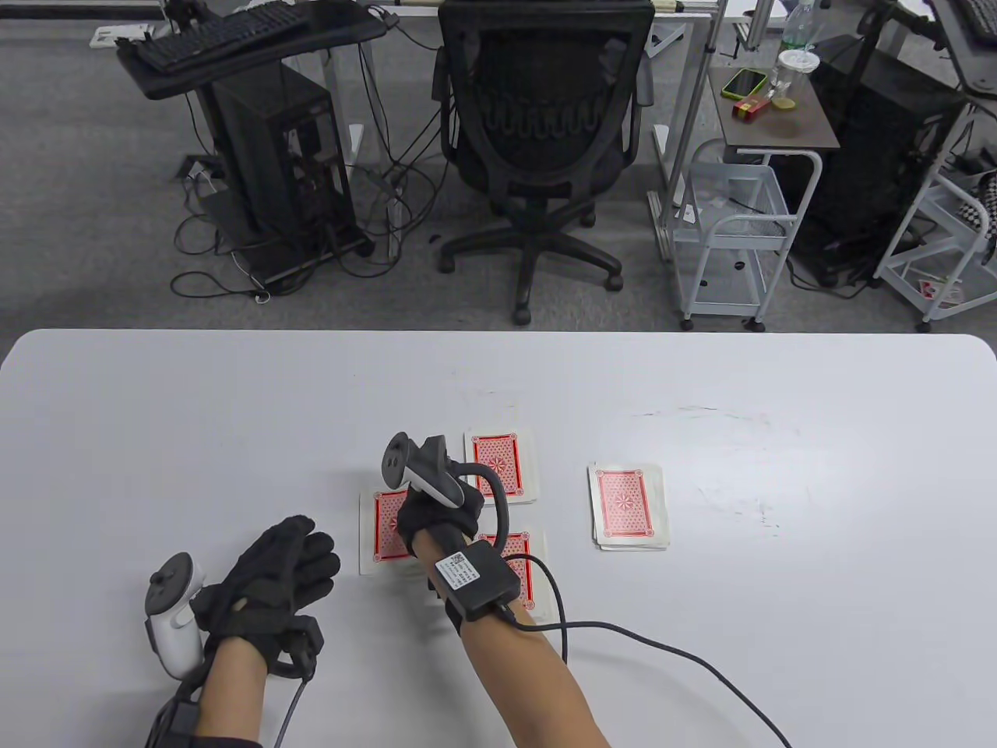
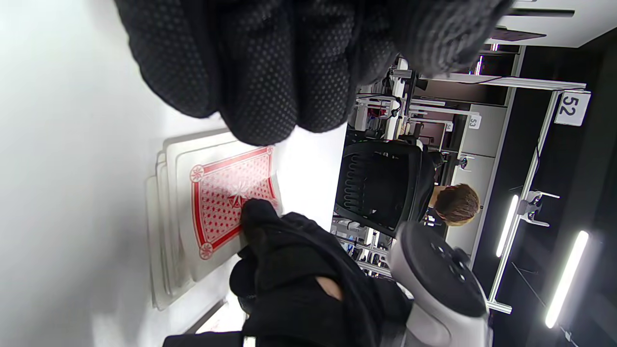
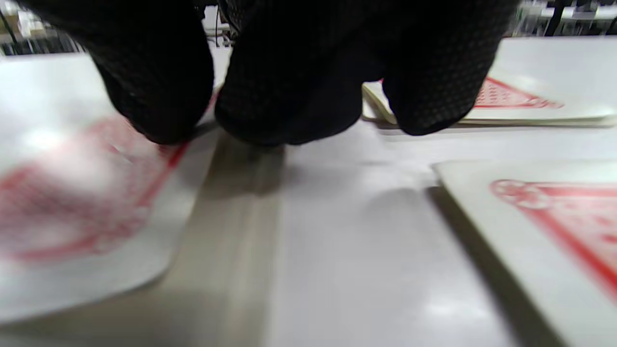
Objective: Four-player card dealing with fan arrangement
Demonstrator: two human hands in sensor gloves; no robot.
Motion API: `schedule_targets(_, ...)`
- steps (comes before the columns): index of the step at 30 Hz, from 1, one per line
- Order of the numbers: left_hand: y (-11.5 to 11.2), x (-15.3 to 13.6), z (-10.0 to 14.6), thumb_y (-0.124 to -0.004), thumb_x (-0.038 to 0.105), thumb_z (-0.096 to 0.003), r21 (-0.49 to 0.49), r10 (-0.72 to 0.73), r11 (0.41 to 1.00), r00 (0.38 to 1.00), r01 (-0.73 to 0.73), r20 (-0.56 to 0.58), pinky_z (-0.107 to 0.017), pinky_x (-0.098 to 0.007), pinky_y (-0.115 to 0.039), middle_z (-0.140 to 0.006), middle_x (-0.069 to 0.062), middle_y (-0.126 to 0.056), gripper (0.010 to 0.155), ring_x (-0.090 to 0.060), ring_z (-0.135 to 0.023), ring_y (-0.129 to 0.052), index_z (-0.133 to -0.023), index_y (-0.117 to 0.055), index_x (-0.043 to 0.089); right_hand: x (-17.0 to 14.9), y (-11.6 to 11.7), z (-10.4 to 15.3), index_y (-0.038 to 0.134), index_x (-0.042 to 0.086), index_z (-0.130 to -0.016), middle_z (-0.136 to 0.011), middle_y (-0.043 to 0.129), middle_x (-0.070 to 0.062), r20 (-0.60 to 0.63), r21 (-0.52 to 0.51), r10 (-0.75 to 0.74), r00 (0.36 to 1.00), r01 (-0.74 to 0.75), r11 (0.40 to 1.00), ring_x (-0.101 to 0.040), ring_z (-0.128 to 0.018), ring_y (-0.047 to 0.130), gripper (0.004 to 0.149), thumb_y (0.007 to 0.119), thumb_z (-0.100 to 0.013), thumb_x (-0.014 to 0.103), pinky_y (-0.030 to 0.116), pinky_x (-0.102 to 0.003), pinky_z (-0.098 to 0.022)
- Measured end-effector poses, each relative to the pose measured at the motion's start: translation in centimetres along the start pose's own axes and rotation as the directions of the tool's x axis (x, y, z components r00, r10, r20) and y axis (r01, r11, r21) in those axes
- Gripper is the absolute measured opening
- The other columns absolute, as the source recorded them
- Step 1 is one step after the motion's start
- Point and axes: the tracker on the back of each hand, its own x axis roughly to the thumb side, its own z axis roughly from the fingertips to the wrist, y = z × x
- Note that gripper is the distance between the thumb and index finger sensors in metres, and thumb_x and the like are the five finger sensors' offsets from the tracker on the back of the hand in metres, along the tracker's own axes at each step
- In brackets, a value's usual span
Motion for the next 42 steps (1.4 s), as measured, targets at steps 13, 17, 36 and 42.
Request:
schedule_targets(13, -2.5, 0.4, 0.5, -0.076, 0.048, -0.0537, -0.045, -0.126, 0.990, 0.989, 0.130, 0.073, -0.056, -0.049, -0.083, -0.090, 0.002, -0.089, 0.052, -0.030, -0.075, -0.099, -0.099, -0.068, 0.025, -4.0, -4.6, 6.3, 0.060, 0.009, -0.104, -0.088, 0.078, -0.011, 0.141, -0.097, -0.160, 0.977, 0.175, 0.980, -0.025, -0.061, 0.099, 0.064, 0.077, -0.056, 0.047, 0.070, -0.057, -0.056)
schedule_targets(17, -4.4, 1.0, 0.8, -0.076, 0.047, -0.0537, -0.096, -0.220, 0.966, 0.958, 0.240, 0.183, -0.058, -0.048, -0.082, -0.092, 0.004, -0.088, 0.051, -0.029, -0.078, -0.098, -0.100, -0.067, 0.026, -6.4, -5.4, 9.1, 0.062, 0.010, -0.104, -0.092, 0.075, -0.013, 0.195, -0.152, -0.156, 0.968, 0.187, 0.970, -0.030, -0.070, 0.097, 0.063, 0.077, -0.057, 0.048, 0.067, -0.058, -0.059)
schedule_targets(36, -12.2, 0.1, 2.3, -0.071, 0.054, -0.0517, -0.039, -0.819, 0.453, 0.433, 0.891, 0.377, -0.080, -0.052, -0.033, -0.121, 0.004, -0.033, 0.070, -0.037, -0.112, -0.026, -0.111, -0.038, 0.035, -10.1, 2.3, 11.1, 0.030, -0.003, -0.111, -0.104, 0.029, -0.038, 0.123, 0.102, -0.178, 0.976, 0.166, 0.981, -0.070, -0.092, 0.043, 0.090, 0.070, -0.058, 0.058, 0.047, -0.073, -0.058)
schedule_targets(42, -13.5, -0.9, 2.1, -0.070, 0.055, -0.0511, -0.023, -0.885, 0.308, 0.295, 0.951, 0.360, -0.080, -0.051, -0.027, -0.121, 0.007, -0.025, 0.072, -0.036, -0.112, -0.017, -0.111, -0.035, 0.036, -9.3, 4.3, 10.5, 0.021, -0.010, -0.107, -0.098, 0.020, -0.043, 0.080, 0.224, -0.140, 0.987, 0.120, 0.967, -0.074, -0.086, 0.035, 0.099, 0.071, -0.057, 0.059, 0.048, -0.075, -0.056)
